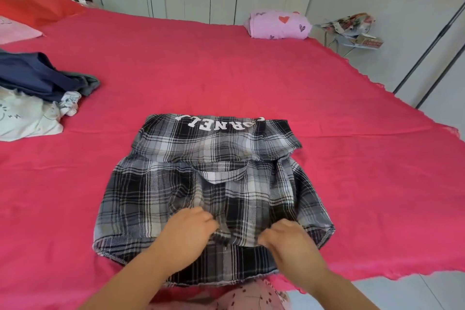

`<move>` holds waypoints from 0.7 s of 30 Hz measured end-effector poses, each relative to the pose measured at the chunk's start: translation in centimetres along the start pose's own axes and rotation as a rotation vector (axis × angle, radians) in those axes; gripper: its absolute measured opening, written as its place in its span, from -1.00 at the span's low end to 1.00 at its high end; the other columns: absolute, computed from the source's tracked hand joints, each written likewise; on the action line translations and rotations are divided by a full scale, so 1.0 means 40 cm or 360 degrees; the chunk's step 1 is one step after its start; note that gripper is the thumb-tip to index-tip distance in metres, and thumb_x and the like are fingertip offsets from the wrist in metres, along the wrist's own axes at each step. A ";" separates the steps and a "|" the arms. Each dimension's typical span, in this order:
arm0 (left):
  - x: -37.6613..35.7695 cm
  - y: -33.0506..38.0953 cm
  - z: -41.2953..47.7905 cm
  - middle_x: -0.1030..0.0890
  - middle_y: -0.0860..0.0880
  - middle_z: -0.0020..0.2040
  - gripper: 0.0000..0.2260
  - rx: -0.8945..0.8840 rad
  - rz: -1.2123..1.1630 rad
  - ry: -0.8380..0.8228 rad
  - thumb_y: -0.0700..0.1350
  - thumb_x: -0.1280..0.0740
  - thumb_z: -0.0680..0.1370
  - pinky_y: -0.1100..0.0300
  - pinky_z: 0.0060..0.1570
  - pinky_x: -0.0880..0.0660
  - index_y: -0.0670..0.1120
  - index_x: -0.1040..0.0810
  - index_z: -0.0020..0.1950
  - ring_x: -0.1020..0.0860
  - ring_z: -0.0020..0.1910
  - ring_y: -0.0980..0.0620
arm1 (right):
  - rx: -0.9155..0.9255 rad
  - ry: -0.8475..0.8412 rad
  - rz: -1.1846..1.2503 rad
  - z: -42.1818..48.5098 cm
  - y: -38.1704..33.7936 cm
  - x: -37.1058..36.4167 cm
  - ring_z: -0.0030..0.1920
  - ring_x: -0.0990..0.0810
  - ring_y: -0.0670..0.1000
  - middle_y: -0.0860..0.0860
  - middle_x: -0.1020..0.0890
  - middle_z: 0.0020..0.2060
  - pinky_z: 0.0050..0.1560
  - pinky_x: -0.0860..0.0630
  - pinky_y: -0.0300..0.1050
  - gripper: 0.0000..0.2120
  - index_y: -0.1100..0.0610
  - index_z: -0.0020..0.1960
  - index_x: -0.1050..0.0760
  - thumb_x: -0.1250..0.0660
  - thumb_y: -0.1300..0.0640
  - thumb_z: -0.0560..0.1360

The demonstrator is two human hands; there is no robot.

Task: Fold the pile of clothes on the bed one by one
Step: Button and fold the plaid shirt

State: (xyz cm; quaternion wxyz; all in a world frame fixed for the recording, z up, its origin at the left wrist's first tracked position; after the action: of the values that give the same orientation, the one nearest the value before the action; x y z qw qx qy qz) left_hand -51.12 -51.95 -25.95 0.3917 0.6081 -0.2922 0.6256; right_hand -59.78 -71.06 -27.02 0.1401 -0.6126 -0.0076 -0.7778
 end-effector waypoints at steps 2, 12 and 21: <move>-0.015 0.006 -0.017 -0.61 0.24 -0.25 -0.54 -0.0041 0.0078 0.0011 -0.01 -0.62 0.01 0.35 -0.27 -0.55 0.16 -0.65 -0.13 -0.57 -0.26 0.24 | -0.0143 0.0071 0.0039 0.003 0.008 0.006 -0.25 -0.51 -0.13 -0.21 -0.55 -0.31 -0.23 -0.46 -0.27 -0.75 -0.11 -0.13 -0.52 -0.46 0.15 0.27; 0.038 -0.155 -0.104 -0.53 -0.03 0.27 -0.03 0.0555 0.0344 -0.0218 0.46 -0.38 0.14 -0.05 0.08 -0.50 0.04 -0.26 0.44 -0.54 0.21 -0.08 | -0.0557 -0.0535 -0.0157 -0.024 0.193 0.057 0.51 -0.03 0.11 -0.10 -0.12 0.49 0.47 -0.11 0.07 -0.37 -0.18 0.47 -0.12 -0.20 0.21 0.49; 0.031 -0.245 -0.208 -0.27 0.09 0.46 -0.38 0.0775 0.0170 -0.0185 -0.31 -0.13 0.55 0.13 0.32 -0.31 0.09 -0.03 0.53 -0.21 0.45 0.01 | -0.0716 -0.0107 -0.0096 -0.048 0.273 0.043 -0.02 -0.60 0.21 0.09 -0.64 0.01 -0.10 -0.56 0.03 -0.52 0.11 0.11 -0.61 -0.33 0.47 0.27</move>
State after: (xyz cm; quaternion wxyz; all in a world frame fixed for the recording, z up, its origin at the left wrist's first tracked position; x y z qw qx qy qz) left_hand -47.20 -39.64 -26.54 0.1825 0.7032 -0.1867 0.6613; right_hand -59.50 -82.26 -27.61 -0.0235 -0.6536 0.1431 -0.7428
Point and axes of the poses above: each hand's wrist, its own z-axis towards the middle knuckle, its own x-axis out of the back of the hand, y = z × x, the point moved 3 cm from there along z, towards the middle knuckle
